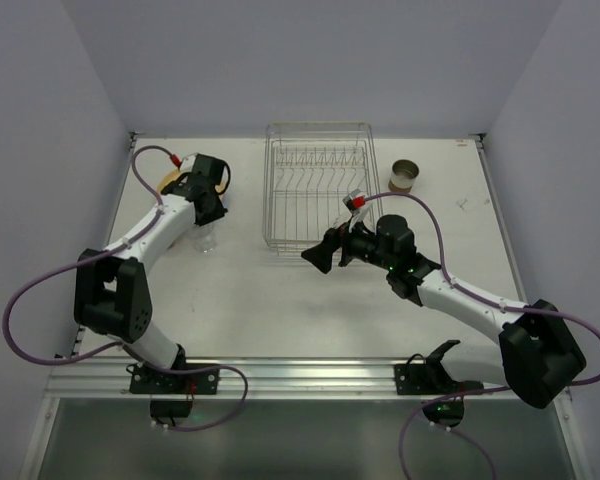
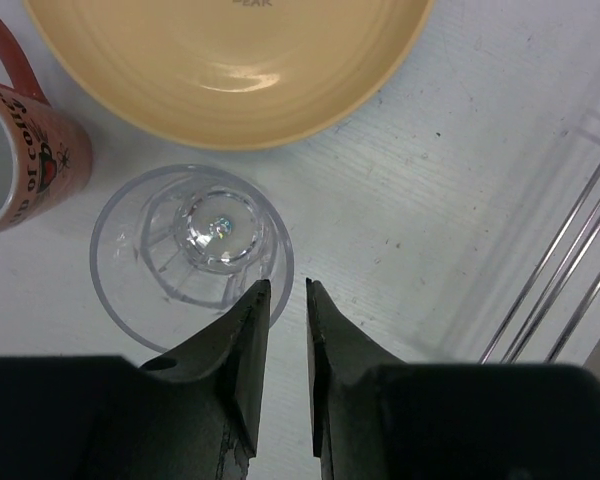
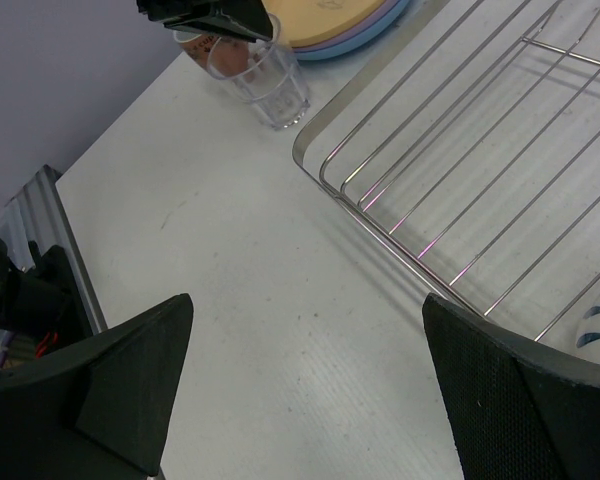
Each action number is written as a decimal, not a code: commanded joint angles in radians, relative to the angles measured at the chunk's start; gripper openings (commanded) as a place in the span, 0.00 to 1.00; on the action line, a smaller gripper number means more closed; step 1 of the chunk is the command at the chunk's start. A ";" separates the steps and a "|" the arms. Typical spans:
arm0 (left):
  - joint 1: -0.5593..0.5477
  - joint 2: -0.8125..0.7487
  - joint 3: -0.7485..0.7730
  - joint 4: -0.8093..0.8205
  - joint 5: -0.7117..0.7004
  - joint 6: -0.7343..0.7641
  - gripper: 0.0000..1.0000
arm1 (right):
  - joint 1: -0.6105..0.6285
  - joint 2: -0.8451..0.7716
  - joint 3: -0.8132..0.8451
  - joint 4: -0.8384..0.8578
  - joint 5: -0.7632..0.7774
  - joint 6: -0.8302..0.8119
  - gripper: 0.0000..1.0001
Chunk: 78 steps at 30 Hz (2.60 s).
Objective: Unload the mixed dishes from the dish rack
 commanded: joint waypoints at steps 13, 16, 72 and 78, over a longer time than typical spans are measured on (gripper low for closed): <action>-0.004 -0.318 -0.156 0.225 0.062 0.057 0.60 | -0.001 -0.016 0.037 -0.010 0.076 -0.008 0.99; -0.004 -0.387 -0.218 0.317 0.122 0.081 0.68 | -0.001 -0.019 0.048 -0.039 0.094 -0.011 0.99; -0.004 -0.469 -0.409 0.807 0.787 0.232 1.00 | -0.093 0.633 0.810 -0.949 0.326 0.091 0.99; -0.004 -0.461 -0.409 0.813 0.792 0.232 1.00 | -0.088 0.590 0.806 -0.885 0.190 0.090 0.99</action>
